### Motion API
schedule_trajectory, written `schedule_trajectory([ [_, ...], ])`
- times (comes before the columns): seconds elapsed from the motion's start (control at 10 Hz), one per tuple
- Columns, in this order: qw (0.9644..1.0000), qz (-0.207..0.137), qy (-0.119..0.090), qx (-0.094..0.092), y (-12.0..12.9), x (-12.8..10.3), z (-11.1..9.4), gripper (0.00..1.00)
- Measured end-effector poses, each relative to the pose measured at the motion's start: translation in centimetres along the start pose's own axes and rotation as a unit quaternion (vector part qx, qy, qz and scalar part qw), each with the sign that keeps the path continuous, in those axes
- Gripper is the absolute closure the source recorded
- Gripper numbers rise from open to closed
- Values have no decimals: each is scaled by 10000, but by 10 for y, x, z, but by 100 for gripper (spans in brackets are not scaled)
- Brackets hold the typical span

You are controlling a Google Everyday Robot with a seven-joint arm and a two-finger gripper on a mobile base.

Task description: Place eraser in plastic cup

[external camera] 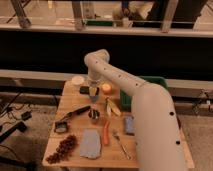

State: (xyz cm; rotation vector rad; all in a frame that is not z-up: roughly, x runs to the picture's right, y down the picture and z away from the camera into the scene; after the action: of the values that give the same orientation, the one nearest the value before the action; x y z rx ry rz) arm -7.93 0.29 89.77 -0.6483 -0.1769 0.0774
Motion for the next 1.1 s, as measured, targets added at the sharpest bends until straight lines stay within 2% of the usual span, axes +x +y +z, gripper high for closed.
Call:
schedule_trajectory([
  [1.0, 9998, 179, 36, 6, -4, 17, 7, 96],
  [1.1, 9998, 178, 50, 16, -4, 17, 8, 93],
])
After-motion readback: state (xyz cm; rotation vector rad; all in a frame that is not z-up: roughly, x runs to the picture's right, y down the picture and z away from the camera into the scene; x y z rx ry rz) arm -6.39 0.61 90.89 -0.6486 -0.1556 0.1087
